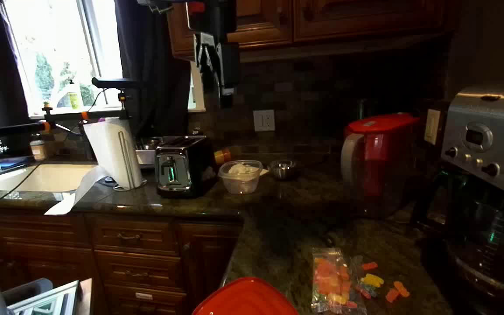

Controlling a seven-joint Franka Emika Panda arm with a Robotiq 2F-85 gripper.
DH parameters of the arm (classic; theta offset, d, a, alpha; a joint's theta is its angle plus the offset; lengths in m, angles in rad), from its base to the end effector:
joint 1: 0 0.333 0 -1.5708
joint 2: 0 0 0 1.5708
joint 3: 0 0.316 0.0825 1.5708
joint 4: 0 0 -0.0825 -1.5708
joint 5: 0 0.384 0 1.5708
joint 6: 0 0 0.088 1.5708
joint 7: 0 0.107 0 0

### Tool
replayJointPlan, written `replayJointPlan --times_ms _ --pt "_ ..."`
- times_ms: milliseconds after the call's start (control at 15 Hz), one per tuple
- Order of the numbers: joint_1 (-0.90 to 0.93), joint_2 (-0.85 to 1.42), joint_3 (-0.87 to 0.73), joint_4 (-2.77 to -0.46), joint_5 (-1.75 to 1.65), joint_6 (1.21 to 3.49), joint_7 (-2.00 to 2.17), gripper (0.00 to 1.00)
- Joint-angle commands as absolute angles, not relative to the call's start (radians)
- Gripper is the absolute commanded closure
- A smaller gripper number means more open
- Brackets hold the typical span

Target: Push the lever on the toaster downwards.

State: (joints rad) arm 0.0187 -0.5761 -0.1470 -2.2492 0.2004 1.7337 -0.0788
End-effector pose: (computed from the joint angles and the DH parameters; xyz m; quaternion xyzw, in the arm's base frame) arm 0.3809 -0.0420 0.5849 -0.9896 0.0274 -0.0397 0.1357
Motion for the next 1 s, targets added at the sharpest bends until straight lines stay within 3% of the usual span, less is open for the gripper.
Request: replayJointPlan --times_ms 0,533,933 --pt "-0.004 -0.573 -0.13 -2.246 0.21 1.729 -0.088 0.0" --pt "0.003 -0.557 -0.116 -2.244 0.2 1.706 -0.087 0.0" --pt "0.105 -0.543 -0.037 -2.328 0.37 1.742 -0.146 0.0"
